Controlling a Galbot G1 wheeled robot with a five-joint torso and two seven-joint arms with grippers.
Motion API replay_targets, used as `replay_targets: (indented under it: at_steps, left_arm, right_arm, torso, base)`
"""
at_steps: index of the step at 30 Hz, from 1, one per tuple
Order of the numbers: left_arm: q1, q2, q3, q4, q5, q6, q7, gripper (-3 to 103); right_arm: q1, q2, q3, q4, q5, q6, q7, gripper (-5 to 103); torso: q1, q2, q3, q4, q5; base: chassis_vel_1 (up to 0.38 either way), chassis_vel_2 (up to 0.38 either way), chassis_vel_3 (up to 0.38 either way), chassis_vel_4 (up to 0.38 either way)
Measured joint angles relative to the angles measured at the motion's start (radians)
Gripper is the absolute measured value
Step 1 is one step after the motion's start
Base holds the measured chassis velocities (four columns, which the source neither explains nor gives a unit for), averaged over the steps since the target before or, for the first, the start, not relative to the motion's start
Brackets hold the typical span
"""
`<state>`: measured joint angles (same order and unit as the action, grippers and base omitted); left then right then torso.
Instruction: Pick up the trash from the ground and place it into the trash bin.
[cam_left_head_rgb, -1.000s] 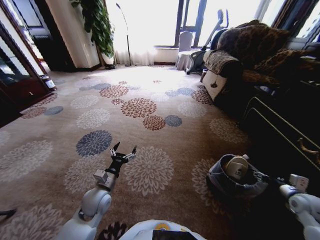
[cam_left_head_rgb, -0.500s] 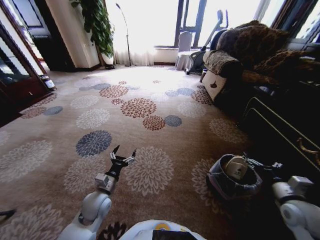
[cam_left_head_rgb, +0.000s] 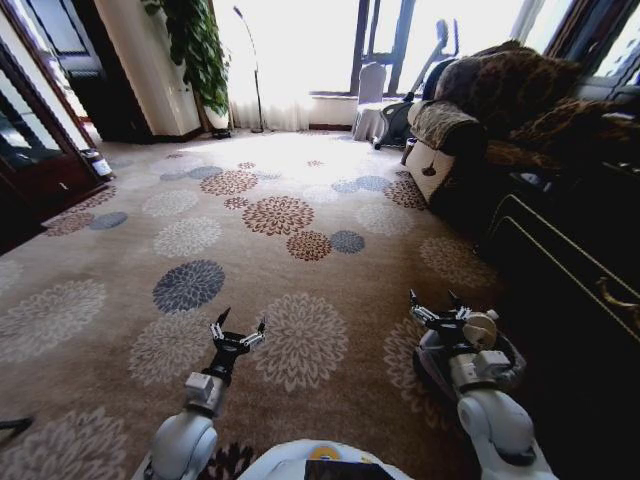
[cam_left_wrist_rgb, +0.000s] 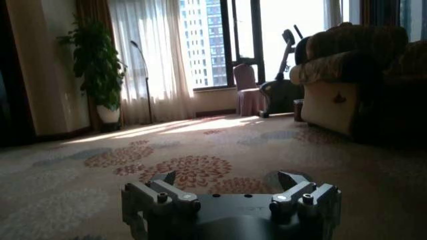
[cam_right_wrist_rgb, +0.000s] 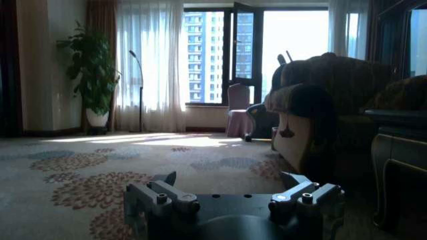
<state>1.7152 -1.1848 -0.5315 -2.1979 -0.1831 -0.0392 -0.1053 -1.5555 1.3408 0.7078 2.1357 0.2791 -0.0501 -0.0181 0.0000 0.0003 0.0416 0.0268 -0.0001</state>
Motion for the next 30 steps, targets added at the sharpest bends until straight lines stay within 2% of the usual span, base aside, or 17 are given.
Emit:
replay_targets:
  at_steps: [15,30]
  left_arm:
    - [-0.029,0.016,0.044,0.006,0.015,0.001,0.018,100]
    - [-0.039,0.008,0.058,0.006,0.021,-0.007,0.020,100]
  right_arm:
    - [-0.100,0.053,0.063,0.034,0.013,-0.037,0.000,100]
    - [-0.147,0.066,0.105,0.028,0.012,-0.008,0.000,100]
  torso:
    - [0.000,0.000,0.000,0.0000,0.0002]
    - [0.000,0.000,0.000,0.0000,0.0001]
  base:
    - [0.000,0.000,0.000,0.000]
    - [0.106,-0.112,-0.105,0.108]
